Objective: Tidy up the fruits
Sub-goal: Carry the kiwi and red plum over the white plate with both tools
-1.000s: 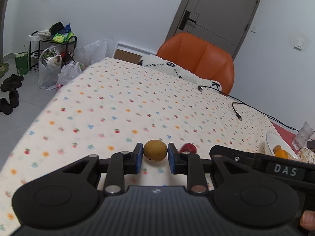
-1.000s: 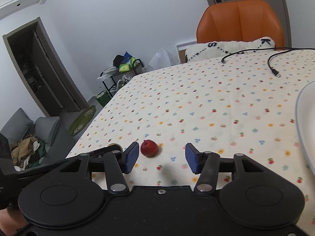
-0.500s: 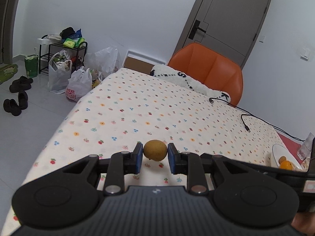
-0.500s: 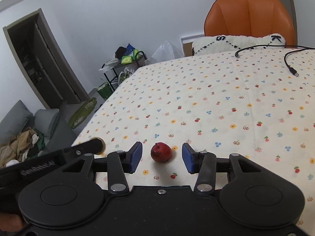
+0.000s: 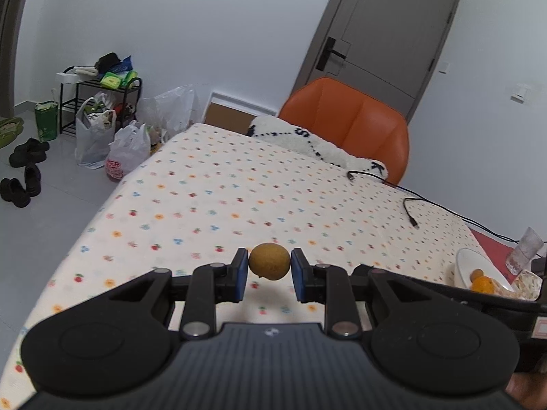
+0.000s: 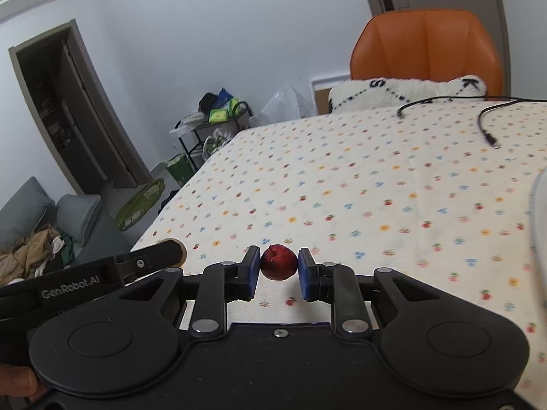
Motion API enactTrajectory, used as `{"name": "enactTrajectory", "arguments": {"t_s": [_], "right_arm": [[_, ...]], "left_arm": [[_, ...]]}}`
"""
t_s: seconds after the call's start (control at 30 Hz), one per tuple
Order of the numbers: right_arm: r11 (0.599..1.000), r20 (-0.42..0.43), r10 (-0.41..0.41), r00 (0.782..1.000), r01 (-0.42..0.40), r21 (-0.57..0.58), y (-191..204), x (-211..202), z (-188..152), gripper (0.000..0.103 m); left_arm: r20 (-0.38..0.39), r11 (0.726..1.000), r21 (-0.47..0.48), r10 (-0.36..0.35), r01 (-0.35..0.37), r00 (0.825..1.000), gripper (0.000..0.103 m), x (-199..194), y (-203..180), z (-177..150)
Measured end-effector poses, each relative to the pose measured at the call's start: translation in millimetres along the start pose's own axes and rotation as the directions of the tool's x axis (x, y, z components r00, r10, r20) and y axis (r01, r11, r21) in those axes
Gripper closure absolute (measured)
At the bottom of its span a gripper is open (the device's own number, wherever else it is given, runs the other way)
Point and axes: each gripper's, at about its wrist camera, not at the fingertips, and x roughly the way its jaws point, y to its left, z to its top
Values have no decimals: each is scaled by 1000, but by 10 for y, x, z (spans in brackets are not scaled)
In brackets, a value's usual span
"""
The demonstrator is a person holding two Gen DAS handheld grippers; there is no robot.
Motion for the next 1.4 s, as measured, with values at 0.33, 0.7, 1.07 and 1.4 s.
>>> {"name": "enactTrajectory", "arguments": {"t_s": [0.33,0.7,1.07,1.4], "right_arm": [[998,63,-57,996,55,42,-245,-428,-30,81],[991,125,-114,986,104,83,-492,-860,-92,81],[981,169,-157,973,134,138,-824,-1194,-159,81],[970,194,-189,963,152,189,-1119,-1427,-261,81]], "left_arm": [[-3,997,40,-65,65,998,78,-39,-364,-61],[-5,986,92,-141,141,990,78,-102,-758,-96],[-21,973,143,-178,180,984,78,-72,-1155,-158],[-43,961,185,-201,205,979,78,-9,-1488,-236]]}}
